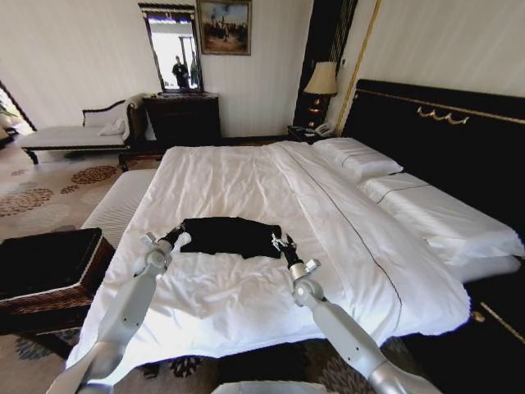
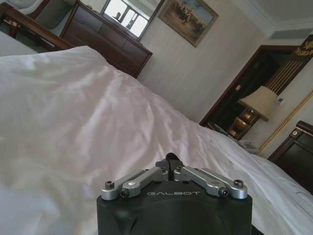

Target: Fold the clothes on the bed and place them into the basket.

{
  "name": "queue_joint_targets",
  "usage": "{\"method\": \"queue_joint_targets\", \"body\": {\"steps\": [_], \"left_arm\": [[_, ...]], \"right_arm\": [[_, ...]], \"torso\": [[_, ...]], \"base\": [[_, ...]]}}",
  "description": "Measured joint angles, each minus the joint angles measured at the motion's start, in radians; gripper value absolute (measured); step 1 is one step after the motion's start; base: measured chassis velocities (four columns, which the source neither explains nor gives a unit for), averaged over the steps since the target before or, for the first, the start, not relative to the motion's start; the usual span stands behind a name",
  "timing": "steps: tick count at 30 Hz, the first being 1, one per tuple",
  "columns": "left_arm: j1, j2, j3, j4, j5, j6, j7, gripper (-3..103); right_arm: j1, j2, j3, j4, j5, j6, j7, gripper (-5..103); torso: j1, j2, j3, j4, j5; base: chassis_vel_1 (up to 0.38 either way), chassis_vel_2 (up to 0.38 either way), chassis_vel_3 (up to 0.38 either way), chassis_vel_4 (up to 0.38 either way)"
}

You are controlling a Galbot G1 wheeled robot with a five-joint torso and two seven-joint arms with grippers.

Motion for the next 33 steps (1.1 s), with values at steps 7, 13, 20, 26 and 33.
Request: {"method": "queue_joint_targets", "body": {"steps": [7,13,20,26,33], "left_arm": [[0.029,0.017,-0.011,-0.058,-0.010,0.000,-0.008,0],[0.036,0.000,-0.012,-0.074,-0.003,-0.001,-0.010,0],[0.027,-0.007,-0.007,-0.074,-0.002,-0.002,-0.013,0],[0.020,-0.011,-0.005,-0.080,-0.005,-0.002,-0.017,0],[0.023,-0.008,-0.006,-0.085,-0.008,-0.002,-0.018,0]], "right_arm": [[0.183,-0.004,-0.097,-0.175,-0.099,-0.108,0.117,100],[0.267,0.017,-0.153,-0.317,-0.095,-0.133,0.095,100],[0.307,0.050,-0.163,-0.419,-0.107,-0.128,0.018,89],[0.320,0.065,-0.162,-0.484,-0.156,-0.107,-0.012,73],[0.318,0.056,-0.156,-0.508,-0.209,-0.087,-0.032,84]], "torso": [[0.000,0.000,0.000,0.0002,0.0000],[0.000,0.000,0.000,-0.0002,0.0002],[0.000,0.000,0.000,0.0002,0.0000],[0.000,0.000,0.000,-0.0002,0.0002],[0.000,0.000,0.000,-0.0002,0.0001]], "base": [[0.000,0.000,0.000,0.000],[0.000,0.000,0.000,0.000],[0.000,0.000,0.000,0.000],[0.000,0.000,0.000,0.000],[0.000,0.000,0.000,0.000]]}}
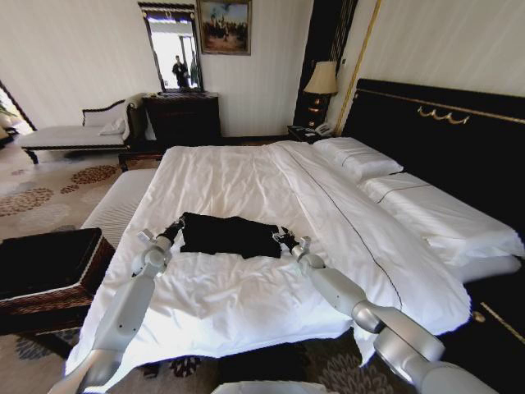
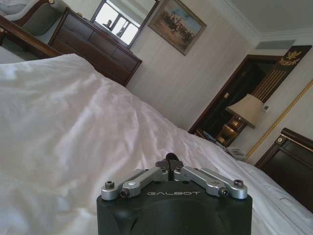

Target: Fold the clothes on the bed and place them into the basket.

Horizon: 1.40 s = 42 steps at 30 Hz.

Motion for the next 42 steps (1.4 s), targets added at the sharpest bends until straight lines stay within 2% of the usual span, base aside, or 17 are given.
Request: {"method": "queue_joint_targets", "body": {"steps": [1,4,16,17,19,22,23,24,25,28,29,30,31,42], "left_arm": [[0.000,0.000,0.000,0.000,0.000,0.000,0.000,0],[0.002,0.004,0.001,-0.003,-0.001,0.000,0.000,0],[-0.009,0.003,0.012,-0.005,-0.006,0.000,-0.003,0],[-0.010,0.002,0.012,-0.002,-0.006,0.000,-0.003,0],[-0.011,0.001,0.013,0.000,-0.006,0.000,-0.002,0],[-0.013,-0.001,0.014,0.002,-0.006,0.000,-0.001,0],[-0.014,-0.003,0.015,0.003,-0.006,0.000,-0.001,0],[-0.018,-0.004,0.018,0.006,-0.006,0.000,0.000,0],[-0.022,-0.004,0.021,0.008,-0.007,-0.001,0.000,0],[-0.026,-0.005,0.025,0.010,-0.009,-0.001,0.001,0],[-0.031,-0.005,0.028,0.013,-0.012,-0.001,0.002,0],[-0.033,-0.005,0.030,0.014,-0.014,-0.001,0.002,0],[-0.035,-0.004,0.031,0.016,-0.016,-0.001,0.002,0],[-0.039,0.000,0.034,0.019,-0.023,-0.001,0.004,0]], "right_arm": [[0.000,0.000,0.000,0.000,0.000,0.000,0.000,84],[0.007,0.013,0.003,-0.024,-0.030,0.008,-0.006,95],[0.069,0.055,0.006,-0.156,-0.098,0.040,-0.075,102],[0.081,0.062,0.007,-0.175,-0.106,0.047,-0.088,97],[0.098,0.073,0.007,-0.202,-0.120,0.052,-0.101,94],[0.110,0.081,0.008,-0.222,-0.128,0.056,-0.109,94],[0.118,0.085,0.008,-0.236,-0.133,0.058,-0.116,83],[0.122,0.087,0.008,-0.243,-0.135,0.058,-0.120,83],[0.125,0.087,0.008,-0.247,-0.137,0.058,-0.121,72],[0.127,0.087,0.008,-0.253,-0.145,0.057,-0.122,72],[0.129,0.087,0.008,-0.259,-0.155,0.056,-0.121,61],[0.129,0.086,0.008,-0.261,-0.160,0.056,-0.121,61],[0.129,0.085,0.008,-0.262,-0.164,0.055,-0.121,54],[0.126,0.083,-0.007,-0.264,-0.175,0.064,-0.160,54]], "torso": [[0.000,0.000,0.000,0.0000,0.0000],[0.000,0.000,0.000,0.0001,0.0001],[0.000,0.000,0.000,-0.0001,0.0000],[0.000,0.000,0.000,0.0000,-0.0001],[0.000,0.000,0.000,0.0005,0.0000],[0.000,0.000,0.000,0.0005,-0.0001],[0.000,0.000,0.000,0.0005,-0.0001],[0.000,0.000,0.000,0.0004,-0.0001],[0.000,0.000,0.000,0.0002,0.0000],[0.000,0.000,0.000,0.0000,0.0000],[0.000,0.000,0.000,0.0000,-0.0001],[0.000,0.000,0.000,0.0000,0.0000],[0.000,0.000,0.000,0.0001,0.0001],[0.000,0.000,0.000,0.0002,0.0000]], "base": [[0.000,0.000,0.000,0.000],[0.000,0.000,0.000,0.000],[0.000,0.000,0.000,0.000],[0.000,0.000,0.000,0.000],[0.000,0.000,0.000,0.000],[0.000,0.000,0.000,0.000],[0.000,0.000,0.000,0.000],[0.000,0.000,0.000,0.000],[0.000,0.000,0.000,0.000],[0.000,0.000,0.000,0.000],[0.000,0.000,0.000,0.000],[0.000,0.000,0.000,0.000],[0.000,0.000,0.000,0.000],[0.000,0.000,0.000,0.000]]}}
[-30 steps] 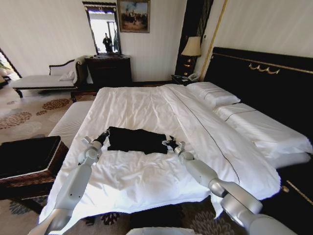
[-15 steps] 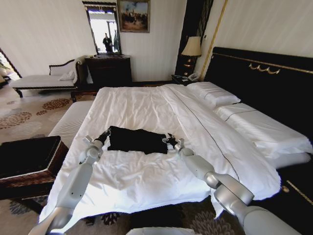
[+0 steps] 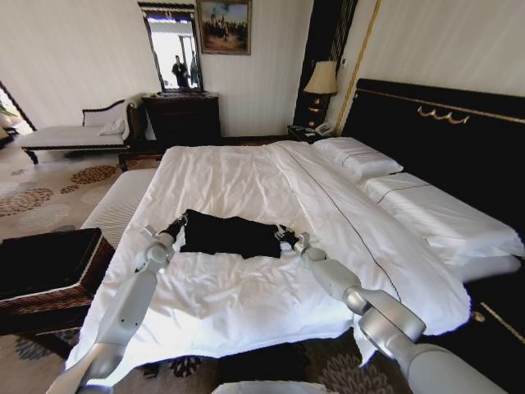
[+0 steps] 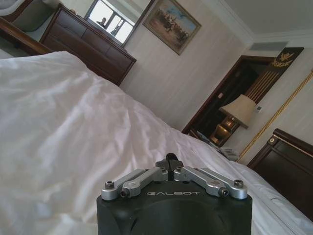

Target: Fold the clothes on the bed and place them into the basket.

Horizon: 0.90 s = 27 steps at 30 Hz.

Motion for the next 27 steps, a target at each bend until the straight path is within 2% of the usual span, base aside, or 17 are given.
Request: {"method": "queue_joint_targets", "body": {"steps": [6,7,9,10,13,14,15,16,18,19,22,23,24,25,27], "left_arm": [[0.000,-0.003,0.001,0.000,-0.001,-0.001,0.001,0],[0.002,-0.004,0.001,-0.001,-0.001,-0.001,0.001,0],[0.003,-0.004,0.001,-0.001,-0.001,-0.001,0.001,0],[0.004,-0.004,0.001,-0.002,-0.001,-0.001,0.001,0],[0.005,-0.003,0.000,-0.003,-0.001,-0.002,0.002,0],[0.005,-0.002,0.000,-0.003,-0.001,-0.002,0.002,0],[0.005,0.001,-0.001,-0.004,-0.003,-0.002,0.002,0],[0.005,0.002,-0.001,-0.005,-0.004,-0.002,0.002,0],[0.005,0.003,-0.002,-0.006,-0.006,-0.002,0.002,0],[0.004,0.004,-0.002,-0.006,-0.007,-0.002,0.002,0],[0.004,0.004,-0.003,-0.007,-0.007,-0.002,0.002,0],[0.004,0.003,-0.003,-0.007,-0.007,-0.002,0.002,0],[0.004,0.002,-0.003,-0.007,-0.007,-0.002,0.002,0],[0.004,0.001,-0.003,-0.009,-0.007,-0.002,0.003,0],[0.004,0.001,-0.002,-0.010,-0.007,-0.002,0.003,0]], "right_arm": [[0.008,0.013,-0.006,-0.009,-0.004,0.006,-0.002,51],[0.009,0.015,-0.007,-0.010,-0.005,0.006,0.000,62],[0.010,0.016,-0.007,-0.010,-0.005,0.006,0.001,62],[0.010,0.017,-0.007,-0.011,-0.006,0.006,0.001,74],[0.011,0.019,-0.007,-0.011,-0.006,0.006,0.001,74],[0.011,0.019,-0.007,-0.011,-0.006,0.006,0.001,67],[0.012,0.019,-0.007,-0.011,-0.005,0.006,0.001,67],[0.012,0.019,-0.007,-0.010,-0.005,0.006,0.001,56],[0.012,0.019,-0.007,-0.011,-0.005,0.006,0.001,56],[0.012,0.019,-0.007,-0.010,-0.004,0.006,0.001,45],[0.012,0.018,-0.007,-0.011,-0.004,0.006,0.000,45],[0.012,0.018,-0.006,-0.010,-0.003,0.007,-0.003,34],[0.011,0.018,-0.006,-0.009,-0.002,0.012,-0.011,34],[0.008,0.017,-0.005,-0.007,-0.001,0.019,-0.018,24],[0.005,0.015,-0.004,-0.003,0.000,0.024,-0.024,24]], "torso": [[0.000,0.000,0.000,-0.0001,0.0000],[0.000,0.000,0.000,0.0000,0.0000],[0.000,0.000,0.000,0.0000,-0.0001],[0.000,0.000,0.000,0.0000,0.0000],[0.000,0.000,0.000,0.0000,-0.0001],[0.000,0.000,0.000,-0.0001,-0.0001],[0.000,0.000,0.000,-0.0001,-0.0001],[0.000,0.000,0.000,-0.0001,0.0000],[0.000,0.000,0.000,0.0000,-0.0001],[0.000,0.000,0.000,0.0000,-0.0001],[0.000,0.000,0.000,0.0000,-0.0001],[0.000,0.000,0.000,-0.0001,-0.0001],[0.000,0.000,0.000,-0.0001,-0.0001],[0.000,0.000,0.000,0.0000,-0.0001],[0.000,0.000,0.000,0.0000,0.0000]], "base": [[0.000,0.000,0.000,0.000],[0.000,0.000,0.000,0.000],[0.000,0.000,0.000,0.000],[0.000,0.000,0.000,0.000],[0.000,0.000,0.000,0.000],[0.000,0.000,0.000,0.000],[0.000,0.000,0.000,0.000],[0.000,0.000,0.000,0.000],[0.000,0.000,0.000,0.000],[0.000,0.000,0.000,0.000],[0.000,0.000,0.000,0.000],[0.000,0.000,0.000,0.000],[0.000,0.000,0.000,0.000],[0.000,0.000,0.000,0.000],[0.000,0.000,0.000,0.000]]}}
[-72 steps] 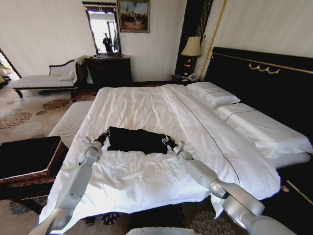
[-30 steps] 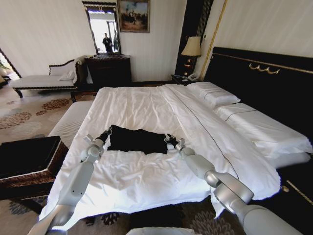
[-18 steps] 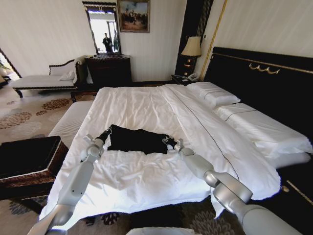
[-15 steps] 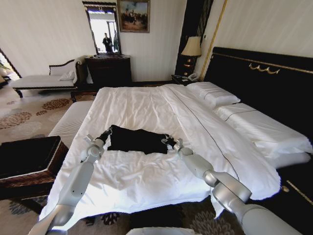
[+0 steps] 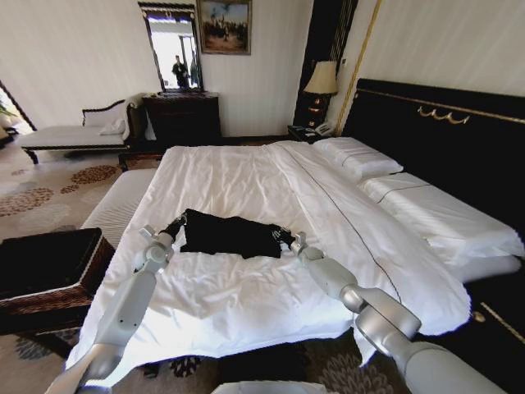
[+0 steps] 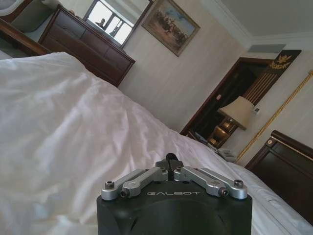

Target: Fold the clothes on the bed and place them into the basket.

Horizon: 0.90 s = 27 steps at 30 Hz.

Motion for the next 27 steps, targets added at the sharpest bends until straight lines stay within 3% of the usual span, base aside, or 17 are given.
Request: {"method": "queue_joint_targets", "body": {"steps": [1,2,3,4,11,14,16,19,22,25,27], "left_arm": [[0.000,0.001,0.002,-0.002,0.000,0.000,0.000,0],[0.000,0.003,0.005,-0.004,0.000,0.000,0.000,0],[-0.001,0.005,0.006,-0.007,0.000,0.000,0.000,0],[-0.003,0.008,0.007,-0.012,-0.001,0.000,0.000,0],[-0.004,0.030,-0.012,-0.071,-0.036,0.000,-0.014,0],[-0.003,0.082,-0.032,-0.165,-0.103,-0.001,-0.053,0],[-0.004,0.093,-0.036,-0.181,-0.116,-0.001,-0.058,0],[-0.029,0.166,-0.061,-0.279,-0.199,0.001,-0.094,0],[-0.056,0.207,-0.080,-0.338,-0.251,0.007,-0.126,0],[-0.093,0.292,-0.125,-0.446,-0.324,0.017,-0.170,0],[-0.095,0.303,-0.131,-0.459,-0.333,0.018,-0.174,0]], "right_arm": [[-0.004,-0.002,0.002,0.006,0.001,0.006,-0.007,24],[-0.009,-0.006,0.007,0.017,0.001,0.015,-0.015,13],[-0.014,-0.008,0.015,0.027,0.001,0.023,-0.021,13],[-0.020,-0.012,0.029,0.041,0.001,0.033,-0.025,3],[-0.065,-0.054,0.104,0.194,0.045,0.068,0.001,0],[-0.110,-0.140,0.149,0.434,0.141,0.079,0.062,0],[-0.113,-0.159,0.154,0.473,0.160,0.081,0.070,0],[-0.094,-0.250,0.158,0.691,0.254,0.081,0.120,0],[-0.050,-0.284,0.155,0.782,0.288,0.075,0.150,0],[0.043,-0.323,0.153,0.905,0.346,0.055,0.195,0],[0.056,-0.327,0.153,0.919,0.354,0.052,0.201,0]], "torso": [[0.000,0.000,0.000,0.0000,0.0000],[0.000,0.000,0.000,0.0000,-0.0001],[0.000,0.000,0.000,-0.0001,0.0000],[0.000,0.000,0.000,0.0000,0.0000],[0.000,0.000,0.000,0.0001,-0.0001],[0.000,0.000,0.000,0.0002,0.0001],[0.000,0.000,0.000,0.0001,0.0000],[0.000,0.000,0.000,-0.0004,0.0000],[0.000,0.000,0.000,-0.0003,0.0000],[0.000,0.000,0.000,0.0002,-0.0003],[0.000,0.000,0.000,0.0003,-0.0002]], "base": [[0.000,0.000,0.000,0.000],[0.000,0.000,0.000,0.000],[0.000,0.000,0.000,0.000],[0.000,0.000,0.000,0.000],[0.000,0.000,0.000,0.000],[0.000,0.000,0.000,0.000],[0.000,0.000,0.000,0.000],[0.000,0.000,0.000,0.000],[0.000,0.000,0.000,0.000],[0.000,0.000,0.000,0.000],[0.000,0.000,0.000,0.000]]}}
